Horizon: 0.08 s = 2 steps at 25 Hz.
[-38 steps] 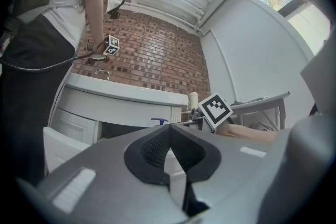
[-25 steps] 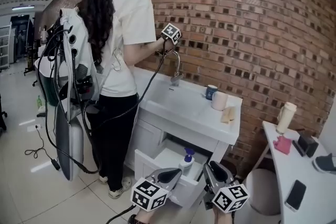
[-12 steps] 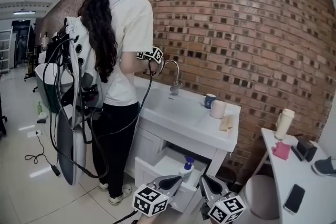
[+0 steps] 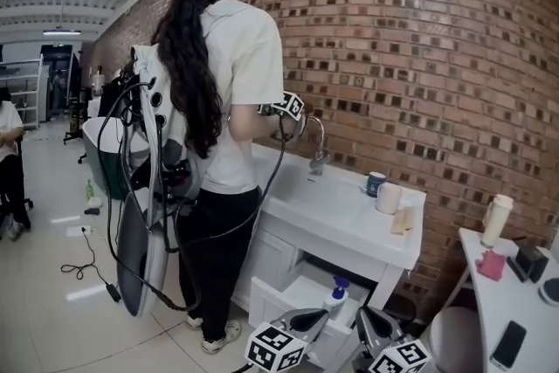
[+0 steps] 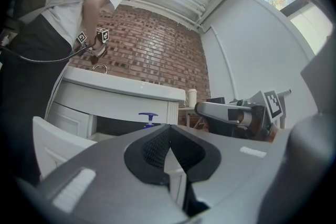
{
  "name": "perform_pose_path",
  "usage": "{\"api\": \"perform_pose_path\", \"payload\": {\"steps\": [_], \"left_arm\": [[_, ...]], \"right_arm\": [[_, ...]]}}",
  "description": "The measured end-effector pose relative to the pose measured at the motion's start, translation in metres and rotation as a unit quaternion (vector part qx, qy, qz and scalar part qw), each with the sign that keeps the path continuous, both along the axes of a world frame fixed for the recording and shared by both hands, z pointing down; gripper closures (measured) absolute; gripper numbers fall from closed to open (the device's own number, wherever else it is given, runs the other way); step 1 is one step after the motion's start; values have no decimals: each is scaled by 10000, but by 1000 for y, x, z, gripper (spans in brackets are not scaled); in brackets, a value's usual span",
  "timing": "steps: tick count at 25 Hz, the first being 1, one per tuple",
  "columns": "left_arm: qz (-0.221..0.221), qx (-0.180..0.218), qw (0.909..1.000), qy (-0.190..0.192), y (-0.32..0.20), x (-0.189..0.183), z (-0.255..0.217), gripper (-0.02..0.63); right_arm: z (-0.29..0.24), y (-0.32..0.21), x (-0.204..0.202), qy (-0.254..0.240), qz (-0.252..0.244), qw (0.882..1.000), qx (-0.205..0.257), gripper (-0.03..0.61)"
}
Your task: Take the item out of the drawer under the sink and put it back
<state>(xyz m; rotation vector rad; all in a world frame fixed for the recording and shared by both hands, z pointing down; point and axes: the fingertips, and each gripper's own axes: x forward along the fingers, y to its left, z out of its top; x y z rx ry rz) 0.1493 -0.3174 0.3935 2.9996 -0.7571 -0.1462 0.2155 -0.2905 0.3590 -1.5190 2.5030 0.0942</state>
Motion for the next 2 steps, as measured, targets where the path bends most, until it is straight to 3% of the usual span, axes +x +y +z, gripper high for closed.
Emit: {"api": "perform_pose_path", "payload": {"steps": [2], "left_arm": [[90, -37, 9999, 28, 6, 8, 5, 597]], "right_arm": [[4, 7, 9, -58, 77, 9999, -87, 560]]}}
